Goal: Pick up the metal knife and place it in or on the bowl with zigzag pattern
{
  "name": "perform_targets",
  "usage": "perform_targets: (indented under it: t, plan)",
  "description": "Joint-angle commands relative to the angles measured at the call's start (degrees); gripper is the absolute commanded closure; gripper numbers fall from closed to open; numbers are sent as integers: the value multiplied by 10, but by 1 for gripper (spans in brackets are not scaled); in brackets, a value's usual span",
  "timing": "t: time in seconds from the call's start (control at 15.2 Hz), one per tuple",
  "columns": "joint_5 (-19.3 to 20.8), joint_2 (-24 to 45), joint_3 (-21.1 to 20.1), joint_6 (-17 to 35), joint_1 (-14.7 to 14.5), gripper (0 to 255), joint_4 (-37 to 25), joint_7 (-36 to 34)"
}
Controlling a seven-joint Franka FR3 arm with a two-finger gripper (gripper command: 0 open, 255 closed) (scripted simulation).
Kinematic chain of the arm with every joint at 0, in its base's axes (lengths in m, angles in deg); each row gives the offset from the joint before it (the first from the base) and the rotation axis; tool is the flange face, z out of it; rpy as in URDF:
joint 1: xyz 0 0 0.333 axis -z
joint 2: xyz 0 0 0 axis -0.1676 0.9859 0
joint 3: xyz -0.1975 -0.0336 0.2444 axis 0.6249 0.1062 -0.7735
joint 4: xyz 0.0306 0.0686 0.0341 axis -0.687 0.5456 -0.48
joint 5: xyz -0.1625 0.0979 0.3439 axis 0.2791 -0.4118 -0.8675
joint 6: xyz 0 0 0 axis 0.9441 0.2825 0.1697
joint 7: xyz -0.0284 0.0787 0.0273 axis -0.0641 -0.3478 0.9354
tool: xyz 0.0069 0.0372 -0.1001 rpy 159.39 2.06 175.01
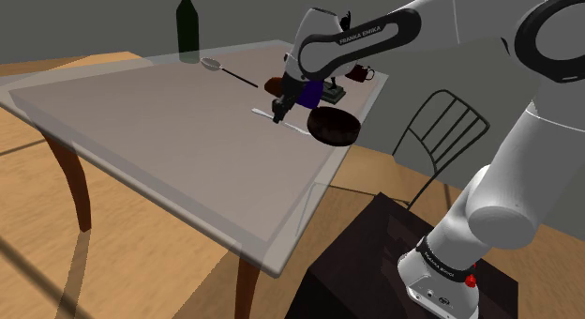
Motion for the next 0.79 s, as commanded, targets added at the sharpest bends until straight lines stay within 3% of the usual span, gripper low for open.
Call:
perform_targets:
  t: [0.0, 0.73]
  plan:
    - [0, -5, -1, -11, -1, 255, -3, -1]
    - [0, -35, 0, -92, 0, 255, -53, -3]
